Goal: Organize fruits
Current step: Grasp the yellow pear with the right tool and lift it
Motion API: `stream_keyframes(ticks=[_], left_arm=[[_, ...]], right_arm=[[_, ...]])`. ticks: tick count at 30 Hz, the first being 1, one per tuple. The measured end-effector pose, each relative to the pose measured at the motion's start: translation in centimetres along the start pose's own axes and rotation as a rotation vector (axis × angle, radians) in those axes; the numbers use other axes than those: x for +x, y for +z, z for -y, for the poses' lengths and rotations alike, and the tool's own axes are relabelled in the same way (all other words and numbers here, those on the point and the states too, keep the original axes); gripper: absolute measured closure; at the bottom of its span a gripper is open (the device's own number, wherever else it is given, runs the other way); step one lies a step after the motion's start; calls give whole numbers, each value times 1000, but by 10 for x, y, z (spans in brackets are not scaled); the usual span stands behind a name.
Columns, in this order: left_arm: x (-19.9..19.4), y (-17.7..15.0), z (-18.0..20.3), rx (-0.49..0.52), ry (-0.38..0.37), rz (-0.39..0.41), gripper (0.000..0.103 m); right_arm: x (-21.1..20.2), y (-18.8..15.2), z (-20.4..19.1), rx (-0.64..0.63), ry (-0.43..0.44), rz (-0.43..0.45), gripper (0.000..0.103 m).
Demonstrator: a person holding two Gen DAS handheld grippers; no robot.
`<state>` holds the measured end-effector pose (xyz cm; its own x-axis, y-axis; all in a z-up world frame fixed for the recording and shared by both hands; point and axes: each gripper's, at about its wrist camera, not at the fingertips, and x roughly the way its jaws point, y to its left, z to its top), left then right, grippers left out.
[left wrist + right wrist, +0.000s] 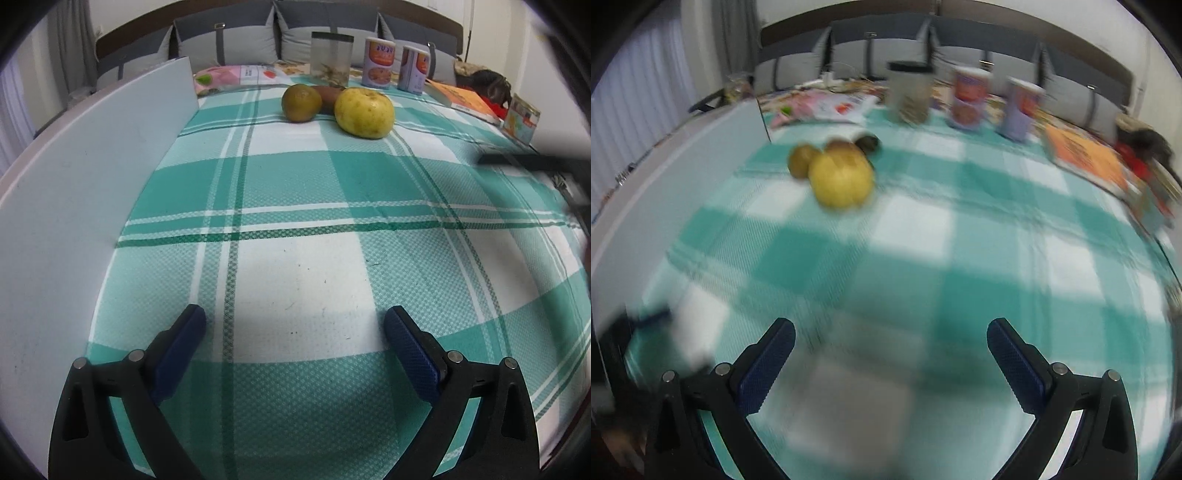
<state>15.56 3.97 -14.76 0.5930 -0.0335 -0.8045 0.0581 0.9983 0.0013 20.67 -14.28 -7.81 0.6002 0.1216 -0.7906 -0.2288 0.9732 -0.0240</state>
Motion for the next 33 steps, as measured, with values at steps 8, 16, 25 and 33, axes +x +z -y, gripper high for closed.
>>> stream_keyframes(ticks=[8, 16, 25, 33], left_arm=[[0, 0, 0, 1, 2, 1, 4], [0, 0, -1, 1, 2, 1, 4], [0, -1, 0, 0, 3, 3, 4], [0, -1, 0, 1, 3, 4, 4]], right_arm=[[79, 77, -44, -44, 2, -23, 2], [92, 76, -32, -2, -23, -83, 35], [24, 5, 36, -77, -93, -139, 35], [-36, -95, 61, -28, -92, -86, 34]])
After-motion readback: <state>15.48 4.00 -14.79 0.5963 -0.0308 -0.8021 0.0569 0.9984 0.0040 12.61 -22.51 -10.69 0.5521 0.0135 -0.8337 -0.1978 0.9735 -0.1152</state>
